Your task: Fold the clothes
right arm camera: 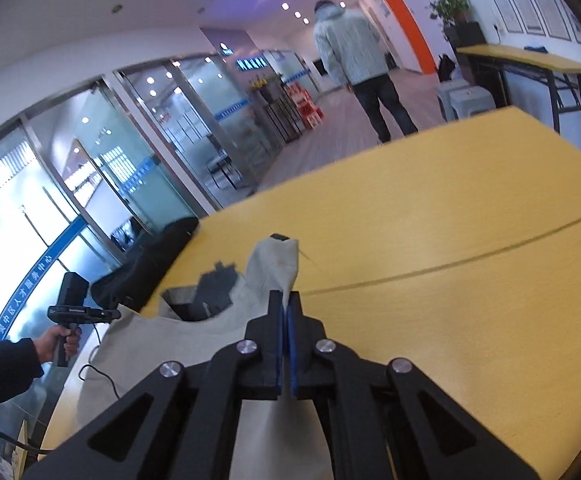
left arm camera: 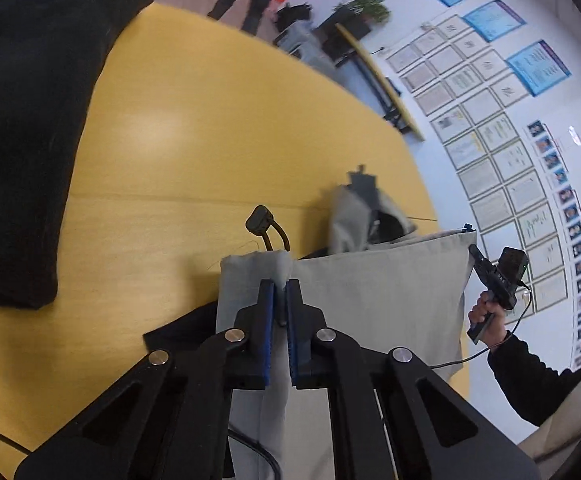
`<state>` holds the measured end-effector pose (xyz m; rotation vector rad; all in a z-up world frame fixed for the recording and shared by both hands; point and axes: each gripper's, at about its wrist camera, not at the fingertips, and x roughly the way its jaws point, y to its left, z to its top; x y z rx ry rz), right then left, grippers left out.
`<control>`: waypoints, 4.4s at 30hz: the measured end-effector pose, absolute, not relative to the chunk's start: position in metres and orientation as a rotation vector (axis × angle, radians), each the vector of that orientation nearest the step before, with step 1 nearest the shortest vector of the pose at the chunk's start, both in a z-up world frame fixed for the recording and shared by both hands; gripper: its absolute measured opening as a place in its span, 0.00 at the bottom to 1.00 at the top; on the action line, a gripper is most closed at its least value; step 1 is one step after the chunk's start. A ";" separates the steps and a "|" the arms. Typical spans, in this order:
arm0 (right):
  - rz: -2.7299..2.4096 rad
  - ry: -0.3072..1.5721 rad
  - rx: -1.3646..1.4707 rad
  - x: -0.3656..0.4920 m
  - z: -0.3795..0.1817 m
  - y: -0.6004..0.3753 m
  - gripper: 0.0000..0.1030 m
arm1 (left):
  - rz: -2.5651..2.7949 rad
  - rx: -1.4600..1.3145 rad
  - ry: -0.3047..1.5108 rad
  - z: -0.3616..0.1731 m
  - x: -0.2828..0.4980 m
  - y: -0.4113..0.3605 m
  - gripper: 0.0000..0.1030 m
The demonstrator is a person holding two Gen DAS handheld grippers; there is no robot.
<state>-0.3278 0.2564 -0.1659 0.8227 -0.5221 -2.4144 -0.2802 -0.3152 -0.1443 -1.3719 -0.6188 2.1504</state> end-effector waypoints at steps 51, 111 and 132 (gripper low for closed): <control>-2.630 -1.368 1.033 -0.077 -0.296 0.213 0.61 | 1.803 -1.110 0.857 -0.171 -0.196 -0.050 0.93; -2.133 -1.091 0.726 -0.047 -0.193 0.352 0.08 | 1.739 -0.855 0.636 -0.161 -0.066 0.155 1.00; -1.854 -1.118 0.631 -0.088 -0.198 0.310 0.07 | 1.792 -0.884 0.639 -0.147 0.007 0.041 1.00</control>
